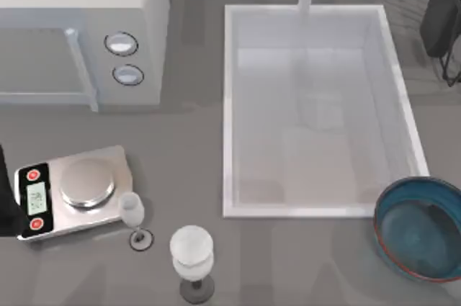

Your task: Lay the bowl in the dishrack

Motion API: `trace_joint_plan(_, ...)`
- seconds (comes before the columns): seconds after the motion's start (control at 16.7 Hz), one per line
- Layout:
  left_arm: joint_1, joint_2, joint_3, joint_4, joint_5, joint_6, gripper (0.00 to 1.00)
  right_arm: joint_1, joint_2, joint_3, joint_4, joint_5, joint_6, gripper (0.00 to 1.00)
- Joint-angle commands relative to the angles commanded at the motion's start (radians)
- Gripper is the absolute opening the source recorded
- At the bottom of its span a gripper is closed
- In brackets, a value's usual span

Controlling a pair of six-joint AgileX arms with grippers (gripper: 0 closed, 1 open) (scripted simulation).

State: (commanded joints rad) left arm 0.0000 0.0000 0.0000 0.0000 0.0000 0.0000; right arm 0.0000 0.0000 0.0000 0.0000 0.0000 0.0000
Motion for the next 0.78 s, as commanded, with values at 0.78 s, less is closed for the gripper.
trace_joint_plan(0.78,0.000,0.000,0.000,0.000,0.000,0.000,1.00,0.063,0.671,0.505,-0.566,0.008,0.069,1.00)
